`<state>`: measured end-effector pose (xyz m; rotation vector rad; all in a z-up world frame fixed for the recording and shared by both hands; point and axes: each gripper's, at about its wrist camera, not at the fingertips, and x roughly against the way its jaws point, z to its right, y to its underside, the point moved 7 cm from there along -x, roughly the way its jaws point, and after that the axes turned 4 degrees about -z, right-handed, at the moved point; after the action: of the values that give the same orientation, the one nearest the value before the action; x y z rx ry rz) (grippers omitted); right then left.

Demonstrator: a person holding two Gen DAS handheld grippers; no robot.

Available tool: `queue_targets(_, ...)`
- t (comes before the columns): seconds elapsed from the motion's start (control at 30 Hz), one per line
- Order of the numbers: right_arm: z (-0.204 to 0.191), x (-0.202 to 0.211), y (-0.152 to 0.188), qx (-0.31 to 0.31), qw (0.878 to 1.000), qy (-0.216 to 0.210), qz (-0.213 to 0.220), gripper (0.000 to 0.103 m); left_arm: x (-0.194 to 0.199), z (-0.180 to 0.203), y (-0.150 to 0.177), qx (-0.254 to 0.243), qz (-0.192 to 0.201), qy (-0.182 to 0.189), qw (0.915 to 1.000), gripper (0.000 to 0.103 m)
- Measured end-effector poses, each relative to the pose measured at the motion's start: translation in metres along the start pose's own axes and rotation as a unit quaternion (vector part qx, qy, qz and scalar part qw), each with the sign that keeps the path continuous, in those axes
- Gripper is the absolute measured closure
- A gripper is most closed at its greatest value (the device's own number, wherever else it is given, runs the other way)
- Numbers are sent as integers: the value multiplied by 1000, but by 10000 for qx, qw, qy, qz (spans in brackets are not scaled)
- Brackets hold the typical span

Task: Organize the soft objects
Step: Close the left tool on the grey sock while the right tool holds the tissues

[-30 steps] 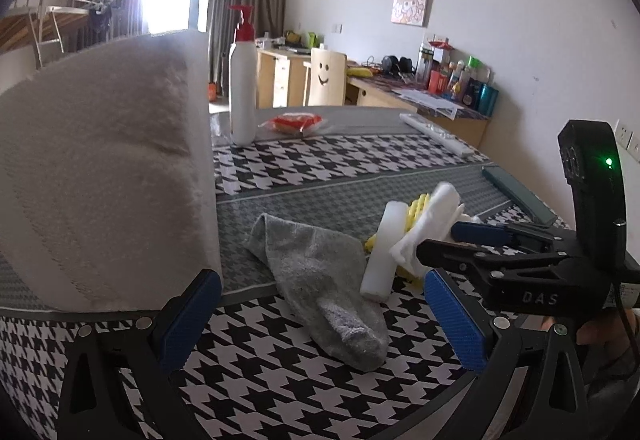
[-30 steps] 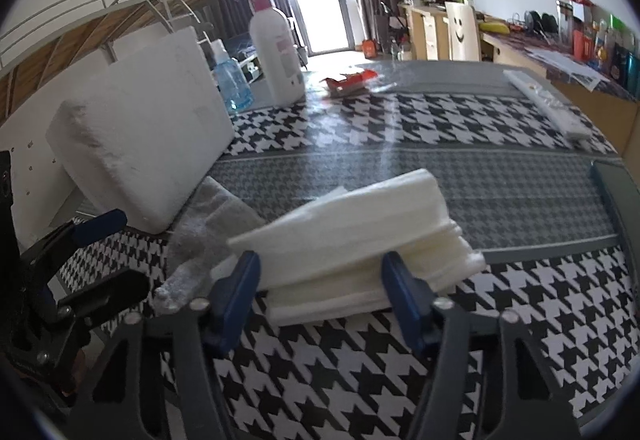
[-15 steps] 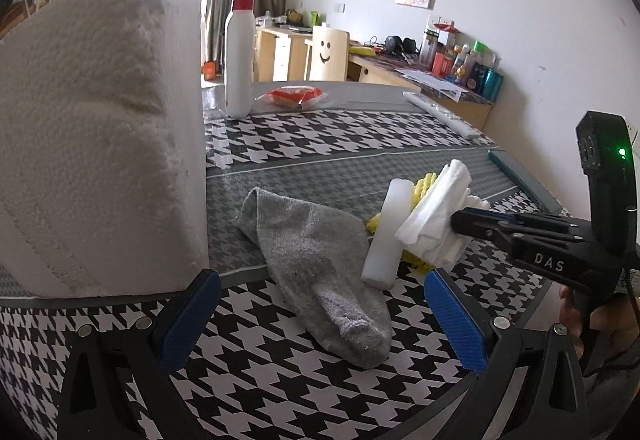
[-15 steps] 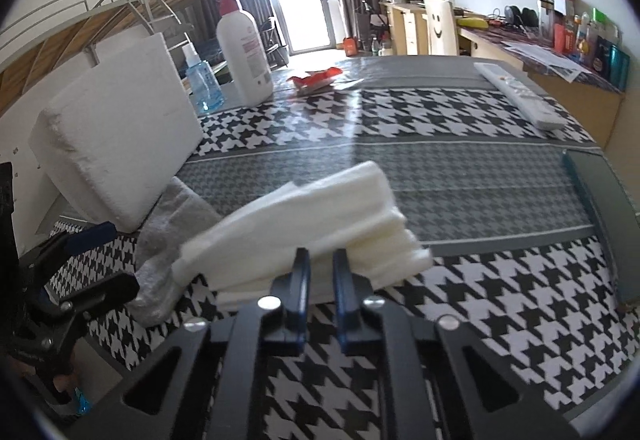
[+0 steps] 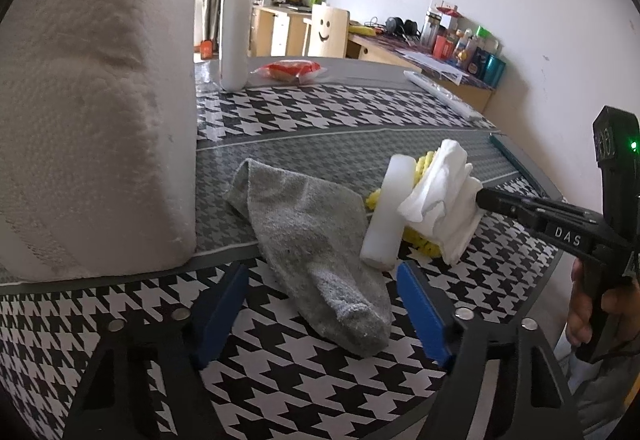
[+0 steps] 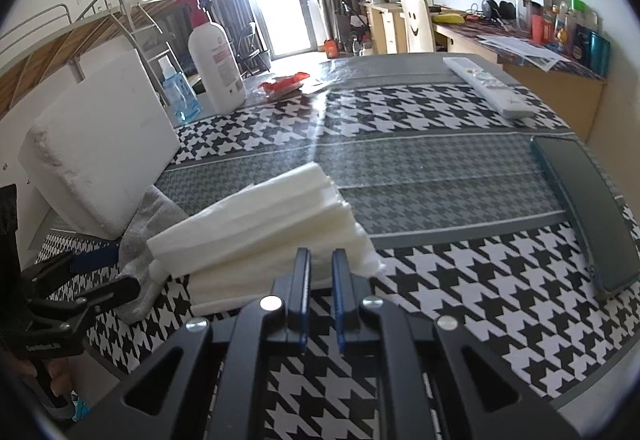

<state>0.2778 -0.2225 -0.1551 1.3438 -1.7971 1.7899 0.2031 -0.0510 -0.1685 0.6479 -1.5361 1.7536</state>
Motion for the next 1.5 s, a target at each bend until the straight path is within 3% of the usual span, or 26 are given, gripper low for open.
queue_targets(0.2,1,3,0,-58,10000,26,-22,85,-3,4,2,-80,-111,16,9999,45)
queue_targets(0.27,-1,3,-1,-81,10000,-9,-5,60,-4,4,2,-93,-119,31,9999,49)
queue_targets(0.33,-5,4,-3,-111,9999,-115,54,47,-3,4,2,-112,-129,14,9999,56)
queue_targets(0.57,-30,-6,-5,-80,9992,-376,-65,45,-4,5,2,-135,-134,46,9998,82)
queue_targets(0.7,-32,-11,-11,-268,9986,-443,-122,41,-2,6,2,-180,-91,64,9998,88)
queue_targets(0.97,-44,-14,-15,-399,9976,-547,-158,33,4,4,3,-200,-30,102,9997,88)
queue_targets(1.3,-46,-22,-14,-504,9967,-616,-170,33,8,3,6,-257,12,106,9996,88)
queue_targets(1.33,-46,-22,-14,-498,9967,-624,-168,43,8,3,6,-247,13,104,9996,88)
queue_targets(1.37,-45,-22,-14,-505,9965,-638,-192,60,8,3,6,-234,10,104,9997,88)
queue_targets(1.5,-42,-23,-15,-540,9958,-696,-236,87,9,2,6,-218,-3,124,9997,88)
